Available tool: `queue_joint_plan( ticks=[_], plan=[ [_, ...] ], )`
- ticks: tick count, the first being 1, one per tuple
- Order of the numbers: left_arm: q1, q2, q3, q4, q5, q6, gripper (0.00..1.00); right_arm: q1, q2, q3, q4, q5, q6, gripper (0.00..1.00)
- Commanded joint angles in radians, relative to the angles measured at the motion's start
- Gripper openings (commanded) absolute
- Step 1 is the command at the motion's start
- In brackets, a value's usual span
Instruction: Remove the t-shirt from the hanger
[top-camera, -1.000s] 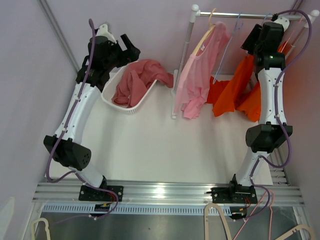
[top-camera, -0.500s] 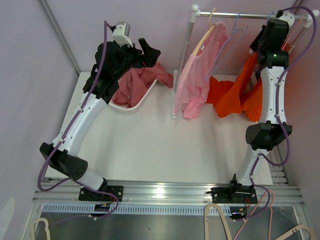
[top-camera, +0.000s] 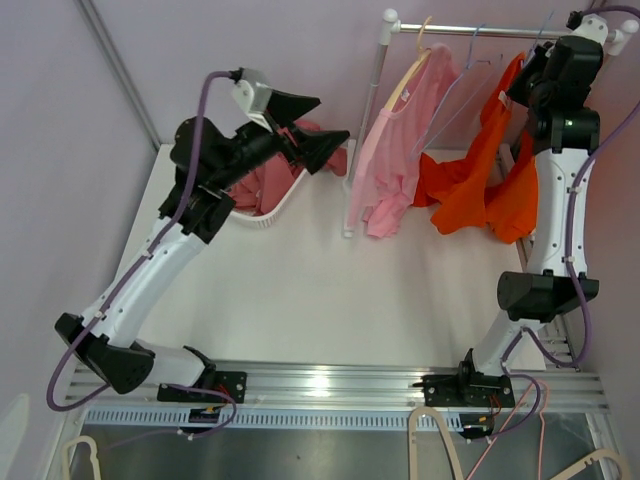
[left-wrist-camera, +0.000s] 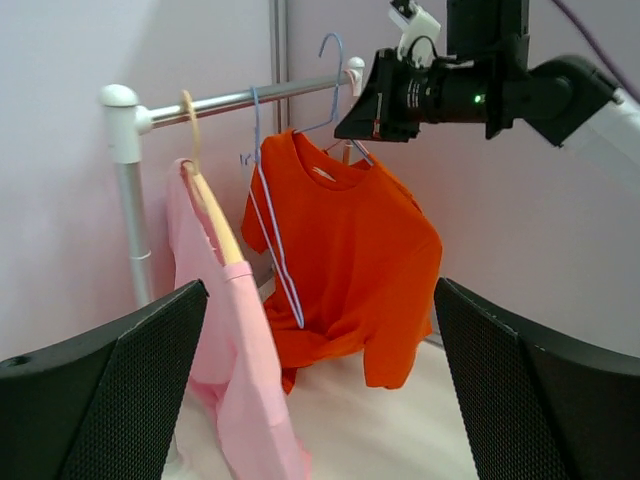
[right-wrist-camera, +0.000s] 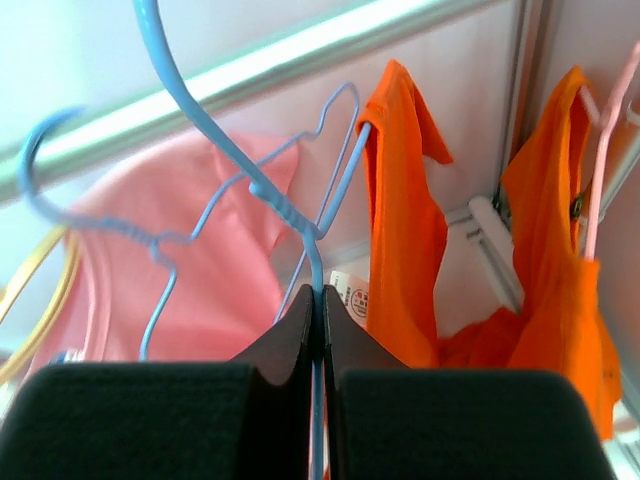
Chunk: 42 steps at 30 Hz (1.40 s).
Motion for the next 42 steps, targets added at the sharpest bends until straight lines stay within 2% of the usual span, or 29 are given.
queue_joint_plan(
  ticks=[1, 3, 4, 7, 11, 15, 19, 24, 34, 35, 38, 39, 40, 41, 42],
  plan=[
    [-0.128, 0.023, 0.039, -0.075, -0.139, 0.227, 0.99, -0.003, -0.127, -0.088, 0.073, -0.089, 0.028, 0.0],
    [-0.228, 0.056, 0.062, -0.112, -0.267, 0.331, 0.99, -0.002, -0.185, -0.173, 0.092, -0.108, 0.042, 0.0],
    [-0.257, 0.062, 0.046, -0.106, -0.298, 0.4, 0.99, 0.0, -0.201, -0.191, 0.096, -0.117, 0.052, 0.0],
    [-0.343, 0.053, -0.043, -0.005, -0.339, 0.448, 0.99, 0.021, -0.251, -0.227, 0.071, -0.143, 0.06, 0.0],
    [-0.394, 0.053, -0.132, 0.131, -0.228, 0.438, 1.0, 0.049, -0.322, -0.299, 0.063, -0.13, 0.065, 0.0],
    [-0.446, 0.098, -0.206, 0.222, -0.192, 0.416, 0.99, 0.05, -0.354, -0.322, 0.049, -0.13, 0.073, 0.0],
    [-0.491, 0.22, -0.174, 0.245, -0.265, 0.37, 0.99, 0.056, -0.365, -0.285, 0.0, -0.148, 0.091, 0.0],
    [-0.557, 0.297, -0.191, 0.409, -0.338, 0.407, 0.99, 0.066, -0.426, -0.314, 0.004, -0.157, 0.112, 0.0],
    [-0.629, 0.403, -0.131, 0.515, -0.344, 0.422, 0.98, 0.066, -0.459, -0.308, -0.012, -0.157, 0.111, 0.0],
    [-0.629, 0.415, -0.076, 0.483, -0.346, 0.422, 0.95, 0.066, -0.46, -0.308, -0.014, -0.157, 0.109, 0.0],
    [-0.629, 0.467, 0.01, 0.414, -0.347, 0.424, 0.73, 0.066, -0.462, -0.314, -0.022, -0.16, 0.108, 0.0],
    [-0.629, 0.477, 0.024, 0.4, -0.34, 0.421, 0.53, 0.066, -0.462, -0.317, -0.017, -0.16, 0.106, 0.0],
    [-0.63, 0.48, 0.034, 0.371, -0.321, 0.416, 0.42, 0.066, -0.465, -0.326, -0.017, -0.16, 0.106, 0.0],
    [-0.635, 0.471, 0.039, 0.36, -0.31, 0.413, 0.19, 0.067, -0.463, -0.33, -0.014, -0.159, 0.105, 0.0],
    [-0.64, 0.455, 0.027, 0.354, -0.3, 0.4, 0.09, 0.066, -0.462, -0.333, -0.014, -0.156, 0.1, 0.0]
  ],
)
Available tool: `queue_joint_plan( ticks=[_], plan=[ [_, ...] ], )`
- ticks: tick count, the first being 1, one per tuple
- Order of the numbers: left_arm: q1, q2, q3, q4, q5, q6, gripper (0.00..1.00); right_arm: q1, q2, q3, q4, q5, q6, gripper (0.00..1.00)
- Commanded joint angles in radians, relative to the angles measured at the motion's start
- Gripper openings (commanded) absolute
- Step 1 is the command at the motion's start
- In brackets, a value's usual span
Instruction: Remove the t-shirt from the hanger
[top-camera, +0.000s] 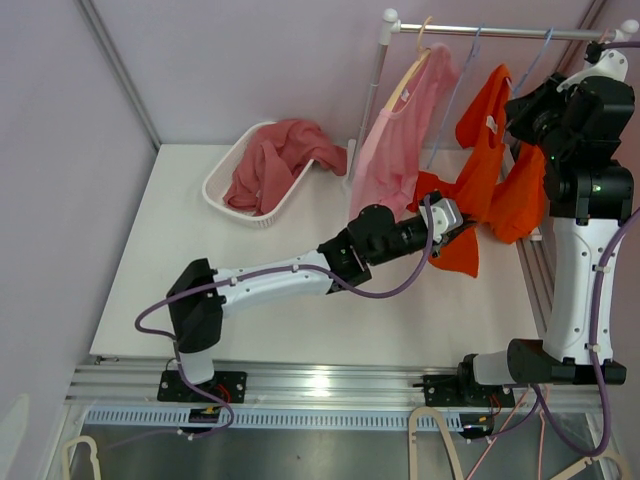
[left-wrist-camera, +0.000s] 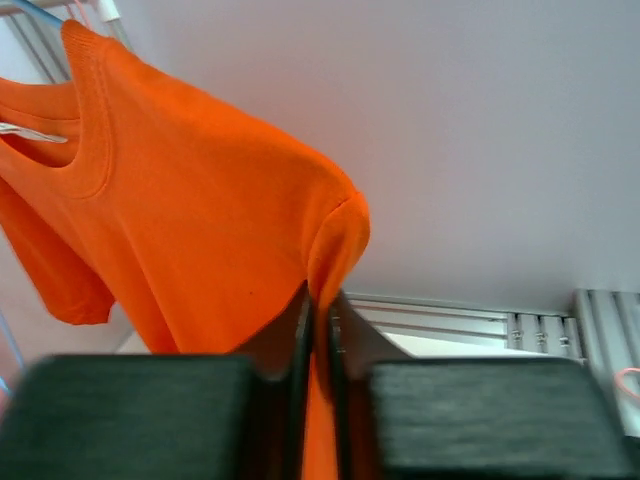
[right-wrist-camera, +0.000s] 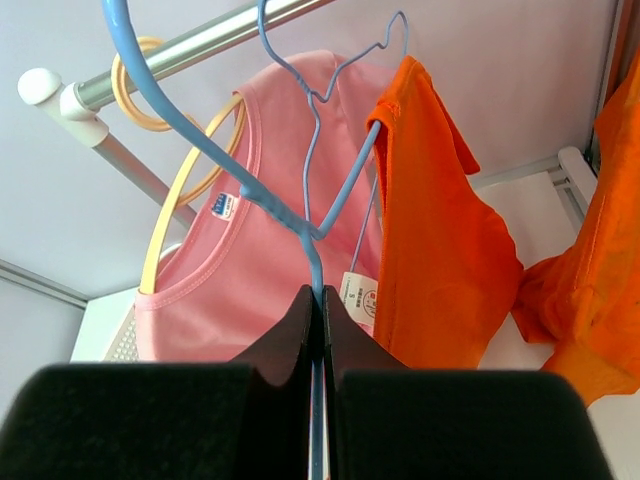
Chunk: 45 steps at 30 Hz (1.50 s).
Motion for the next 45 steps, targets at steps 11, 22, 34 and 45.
queue_joint_plan(
  ticks=[11, 22, 34, 45],
  plan=[
    [-0.177, -0.291, -0.281, -0.026, 0.364, -0.117, 0.01, -0.032, 0.037, 0.057, 0.029, 0.006, -0.002, 0.0],
    [-0.109, -0.079, -0.367, 0.014, 0.095, -0.325, 0.01, -0.032, 0.142, 0.346, -0.349, -0.039, -0.058, 0.0],
    [0.105, -0.143, -0.132, -0.434, -0.088, -0.596, 0.01, -0.023, 0.089, 0.281, -0.324, 0.092, -0.126, 0.0],
    [0.073, -0.57, -0.555, -0.479, 0.037, -0.672, 0.01, -0.035, 0.219, 0.243, -0.017, 0.028, -0.094, 0.0]
  ],
)
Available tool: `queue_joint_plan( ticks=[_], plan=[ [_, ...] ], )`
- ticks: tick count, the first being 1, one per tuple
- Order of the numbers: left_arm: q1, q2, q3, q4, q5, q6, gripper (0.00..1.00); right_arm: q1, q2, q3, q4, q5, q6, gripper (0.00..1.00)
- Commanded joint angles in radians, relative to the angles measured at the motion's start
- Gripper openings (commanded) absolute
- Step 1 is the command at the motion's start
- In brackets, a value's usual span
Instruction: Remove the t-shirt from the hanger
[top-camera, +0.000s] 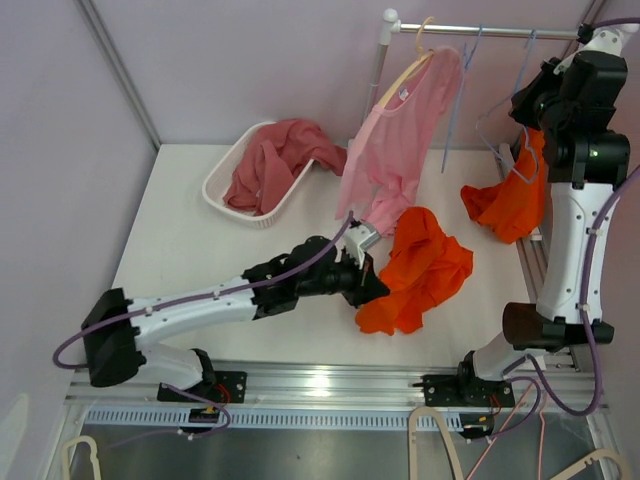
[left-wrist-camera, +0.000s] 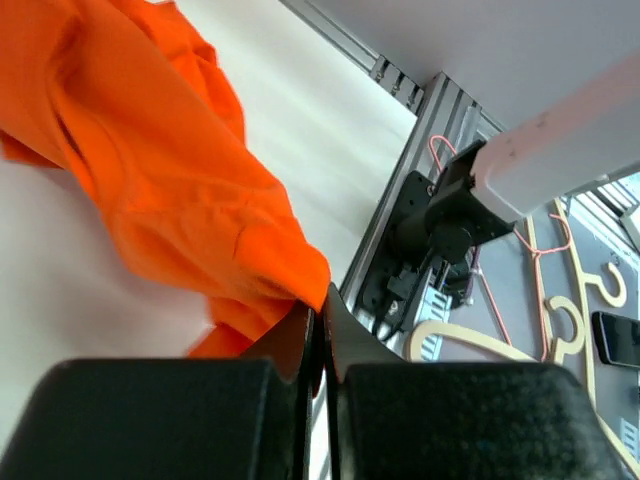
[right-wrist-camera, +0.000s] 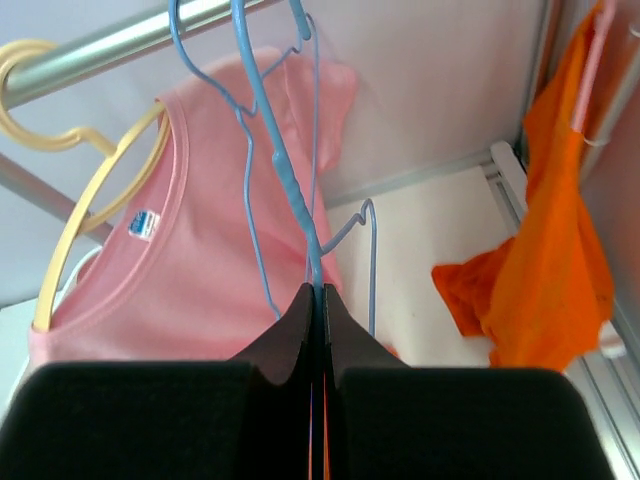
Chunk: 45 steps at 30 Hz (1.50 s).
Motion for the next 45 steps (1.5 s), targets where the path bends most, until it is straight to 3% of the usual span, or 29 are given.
queue_joint_plan(
  ticks=[1, 3, 7, 12, 13, 15, 21, 23, 27, 30, 45],
  plan=[
    [0.017, -0.216, -0.013, -0.089, -0.052, -0.02, 0.01, -0.007, 0.049, -0.022, 0.184, -0.046, 0.001, 0.01],
    [0.097, -0.263, 0.05, -0.19, -0.08, -0.007, 0.01, -0.014, 0.069, -0.03, 0.267, -0.101, 0.016, 0.0],
    [0.324, -0.261, 0.185, -0.232, 0.123, -0.032, 0.01, -0.03, 0.161, 0.041, 0.341, -0.221, 0.032, 0.0],
    [0.491, -0.055, 0.607, -0.425, 0.147, 0.049, 0.01, -0.042, 0.266, 0.16, 0.373, -0.25, 0.04, 0.0],
    [0.513, -0.021, 0.75, -0.437, 0.138, 0.051, 0.01, -0.043, 0.274, 0.163, 0.378, -0.256, 0.055, 0.0],
    [0.581, 0.083, 0.854, -0.459, 0.178, 0.04, 0.01, -0.046, 0.288, 0.159, 0.392, -0.267, 0.064, 0.0],
    [0.752, 0.352, 1.39, -0.403, 0.26, -0.091, 0.01, -0.048, 0.314, 0.133, 0.378, -0.264, 0.064, 0.0],
    [0.799, 0.424, 1.448, -0.324, 0.287, -0.174, 0.01, -0.048, 0.296, 0.082, 0.396, -0.26, 0.053, 0.0],
    [0.937, 0.489, 1.446, -0.021, 0.282, -0.301, 0.01, -0.048, 0.274, 0.007, 0.422, -0.246, 0.029, 0.0],
    [1.013, 0.547, 1.446, 0.09, 0.281, -0.378, 0.01, -0.046, 0.28, -0.013, 0.418, -0.238, 0.012, 0.0],
    [1.195, 0.584, 1.494, 0.123, 0.215, -0.271, 0.01, -0.048, 0.247, -0.174, 0.504, -0.27, 0.015, 0.0]
  ],
)
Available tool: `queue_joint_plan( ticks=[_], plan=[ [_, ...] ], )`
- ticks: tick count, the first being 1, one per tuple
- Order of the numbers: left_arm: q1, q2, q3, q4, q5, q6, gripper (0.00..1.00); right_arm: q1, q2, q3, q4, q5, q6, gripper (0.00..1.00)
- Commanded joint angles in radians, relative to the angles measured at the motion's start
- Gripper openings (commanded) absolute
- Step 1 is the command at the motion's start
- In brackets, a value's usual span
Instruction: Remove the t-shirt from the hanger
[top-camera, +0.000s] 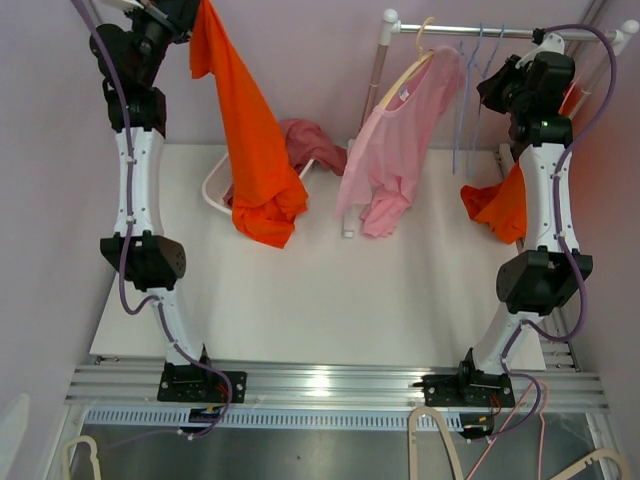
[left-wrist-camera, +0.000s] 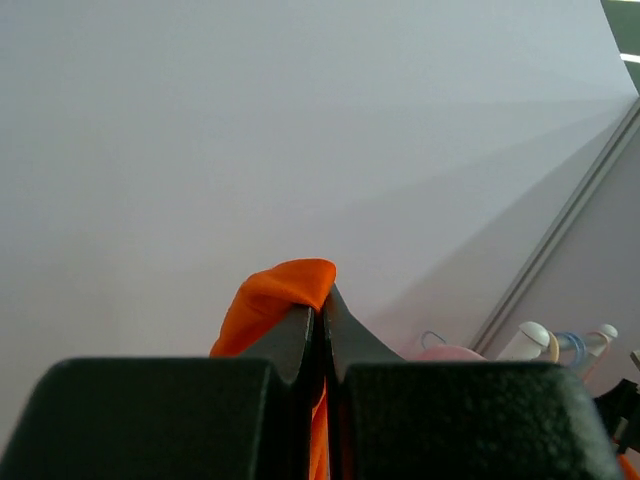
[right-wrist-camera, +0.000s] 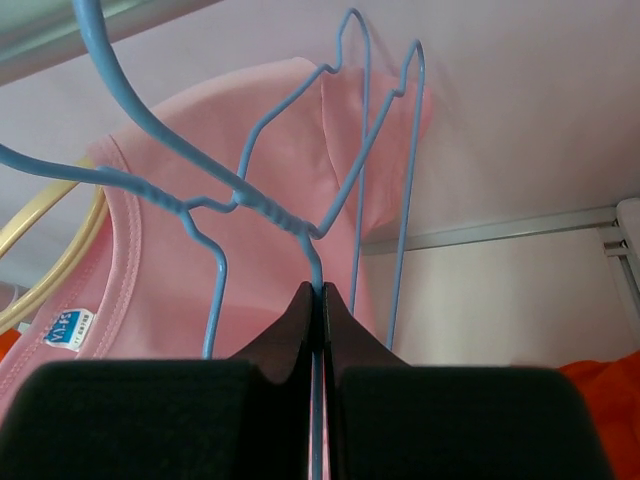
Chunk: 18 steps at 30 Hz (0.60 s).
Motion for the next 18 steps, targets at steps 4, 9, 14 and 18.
queue_joint_plan(
  ticks=[4, 9, 14, 18],
  plan=[
    [0.035, -0.099, -0.008, 0.091, 0.0, 0.084, 0.01, -0.001, -0.059, -0.031, 0.003, -0.021, -0.008, 0.0],
    [0.035, -0.172, -0.286, 0.127, 0.069, 0.088, 0.01, 0.0, -0.098, -0.092, 0.025, -0.016, -0.003, 0.01],
    [-0.004, -0.269, -0.695, 0.103, 0.092, 0.107, 0.01, 0.0, -0.121, -0.124, 0.037, -0.03, 0.015, 0.04],
    [-0.108, -0.353, -0.924, 0.031, -0.065, 0.182, 0.01, 0.0, -0.128, -0.094, 0.02, -0.056, 0.024, 0.31]
  ],
)
